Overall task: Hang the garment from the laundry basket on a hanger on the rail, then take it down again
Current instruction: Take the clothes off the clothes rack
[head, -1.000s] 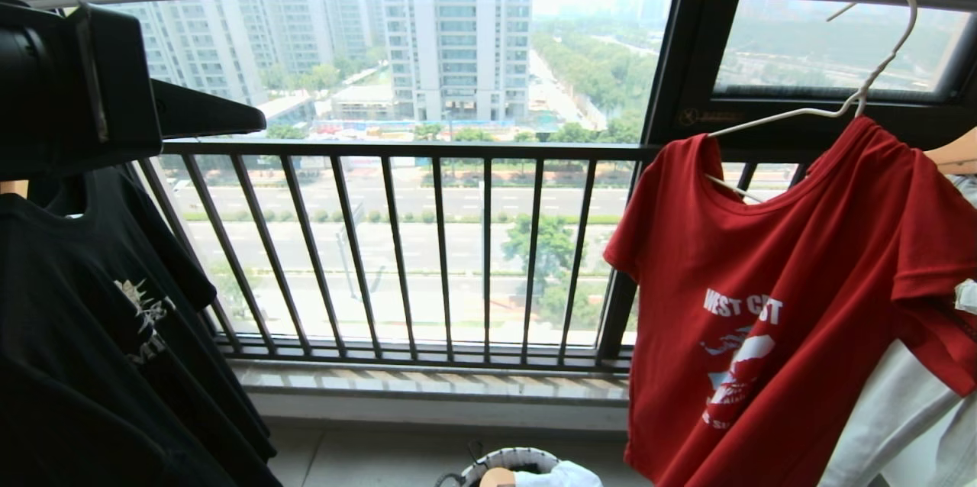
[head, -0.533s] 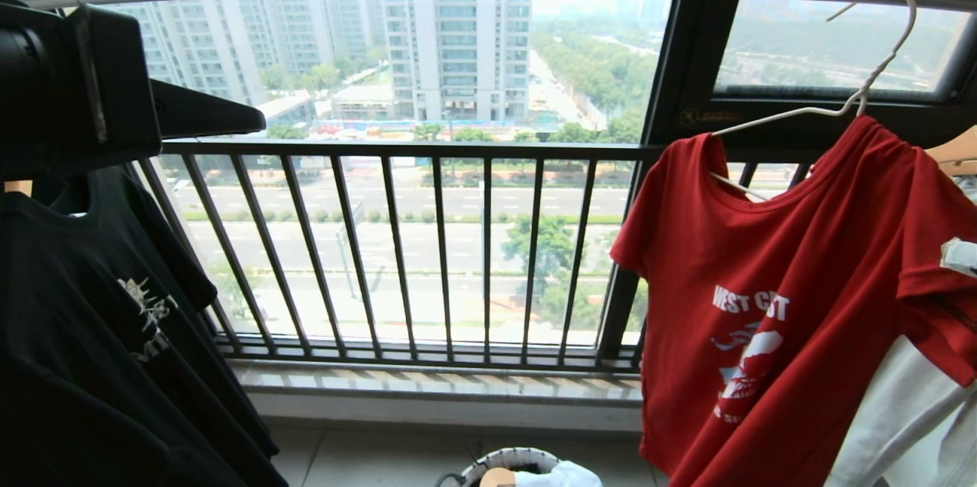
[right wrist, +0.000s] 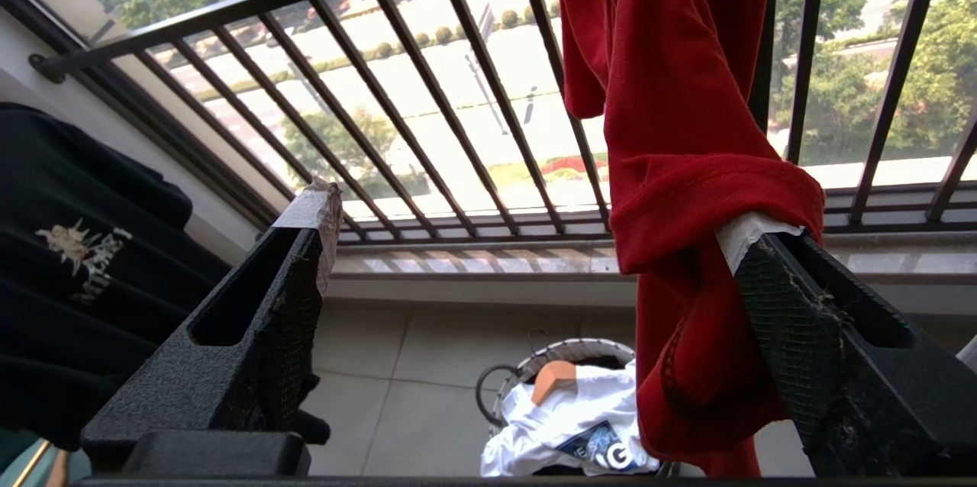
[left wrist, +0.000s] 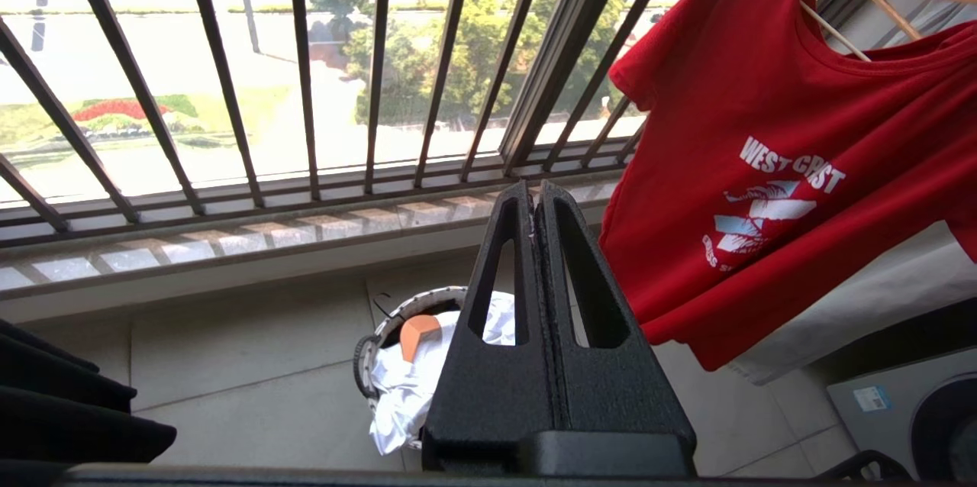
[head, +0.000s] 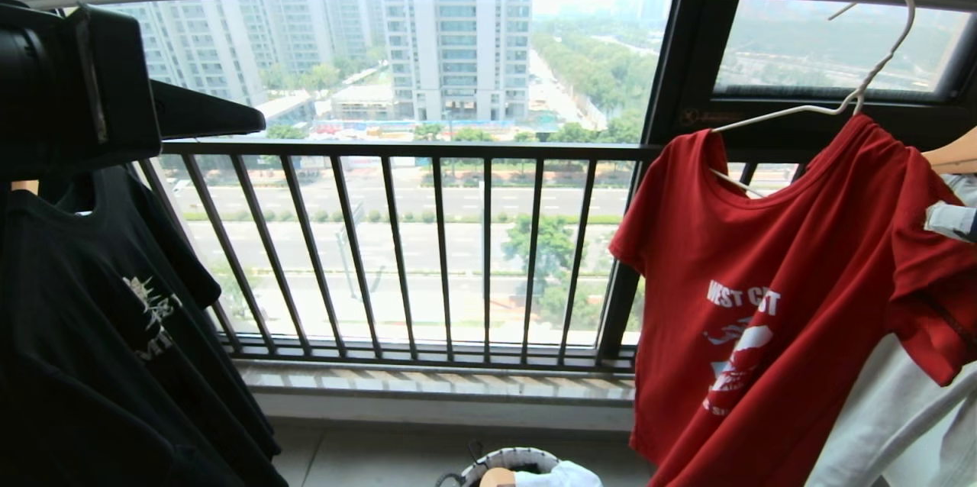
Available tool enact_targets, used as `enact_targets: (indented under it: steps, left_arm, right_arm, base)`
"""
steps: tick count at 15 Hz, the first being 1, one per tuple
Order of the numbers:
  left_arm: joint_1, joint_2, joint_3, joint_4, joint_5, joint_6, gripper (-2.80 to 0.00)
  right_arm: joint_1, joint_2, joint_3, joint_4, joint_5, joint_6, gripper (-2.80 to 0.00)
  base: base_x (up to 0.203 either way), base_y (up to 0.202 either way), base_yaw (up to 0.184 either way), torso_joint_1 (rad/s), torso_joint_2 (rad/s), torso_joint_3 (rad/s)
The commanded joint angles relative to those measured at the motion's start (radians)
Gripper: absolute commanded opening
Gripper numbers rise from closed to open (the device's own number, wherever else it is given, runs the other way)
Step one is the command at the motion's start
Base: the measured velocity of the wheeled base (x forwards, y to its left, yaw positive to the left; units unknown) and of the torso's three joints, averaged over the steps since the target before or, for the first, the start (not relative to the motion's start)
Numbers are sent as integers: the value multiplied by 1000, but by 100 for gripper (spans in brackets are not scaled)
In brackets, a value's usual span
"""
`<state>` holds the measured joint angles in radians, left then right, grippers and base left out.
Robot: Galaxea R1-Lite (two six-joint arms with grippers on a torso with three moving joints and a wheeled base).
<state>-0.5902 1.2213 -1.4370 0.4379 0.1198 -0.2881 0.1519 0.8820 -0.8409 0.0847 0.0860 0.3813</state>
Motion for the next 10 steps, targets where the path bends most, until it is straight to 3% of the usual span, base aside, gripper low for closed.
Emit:
enact_targets:
  steps: [1,10]
  left_arm:
    - [1,0,0,2,1,-2,-280]
    - [1,0,0,2,1,-2,-280]
  right_arm:
    - [0,31,0,-5,1,1,-280]
    - [0,58,-3,-43,-5,1,-280]
  base:
    - [0,0,0,0,0,0]
    - [0,0,0,0,0,0]
